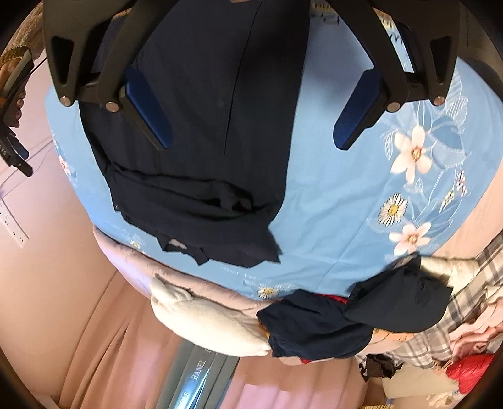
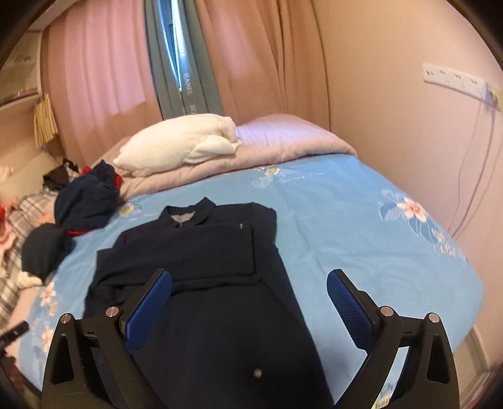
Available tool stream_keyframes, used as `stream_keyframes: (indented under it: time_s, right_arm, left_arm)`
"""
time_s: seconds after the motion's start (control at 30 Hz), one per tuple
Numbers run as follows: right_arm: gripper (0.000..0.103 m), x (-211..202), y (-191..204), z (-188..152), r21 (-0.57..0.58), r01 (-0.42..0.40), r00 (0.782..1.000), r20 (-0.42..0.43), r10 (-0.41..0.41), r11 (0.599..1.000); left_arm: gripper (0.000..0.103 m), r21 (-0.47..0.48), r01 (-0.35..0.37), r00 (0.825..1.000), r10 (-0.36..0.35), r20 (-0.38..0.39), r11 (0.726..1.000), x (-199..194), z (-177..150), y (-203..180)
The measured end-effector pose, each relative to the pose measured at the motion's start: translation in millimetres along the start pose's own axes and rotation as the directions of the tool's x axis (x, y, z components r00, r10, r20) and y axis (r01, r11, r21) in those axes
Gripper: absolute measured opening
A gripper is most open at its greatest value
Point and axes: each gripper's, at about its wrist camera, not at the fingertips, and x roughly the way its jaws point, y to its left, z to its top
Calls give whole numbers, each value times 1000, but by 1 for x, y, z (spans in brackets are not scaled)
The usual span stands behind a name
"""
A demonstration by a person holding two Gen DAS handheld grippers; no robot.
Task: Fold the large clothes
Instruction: 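Move both open tools to the jacket hem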
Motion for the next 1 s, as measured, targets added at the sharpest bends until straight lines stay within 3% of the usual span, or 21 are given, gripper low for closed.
stream_keyframes:
  time_s: [0.23,0.43,0.53,0.7,1.0]
  right_arm:
    - [98,-23,-18,-35,21,30,999,-26,-30,999]
    - [98,-26,-41,-83,54,48,992,-116,-41,997]
    - [98,-18,-55,-108,91,56,981,-189,-38,994]
    - [98,-15,-71,-137,118,87,959,-278,-51,989]
    - [98,-9,-87,-176,199,63,924,-383,18,978]
  left_arm:
    - [102,-38,27,994,-31,-106,999,3,-40,23]
    - [102,-96,43,983,-59,-171,994,9,-72,37]
    - [101,-130,48,970,-77,-232,990,20,-89,42]
    - [98,-115,9,952,-44,-303,993,35,-110,45]
    - [96,-154,69,915,-124,-384,986,44,-133,52]
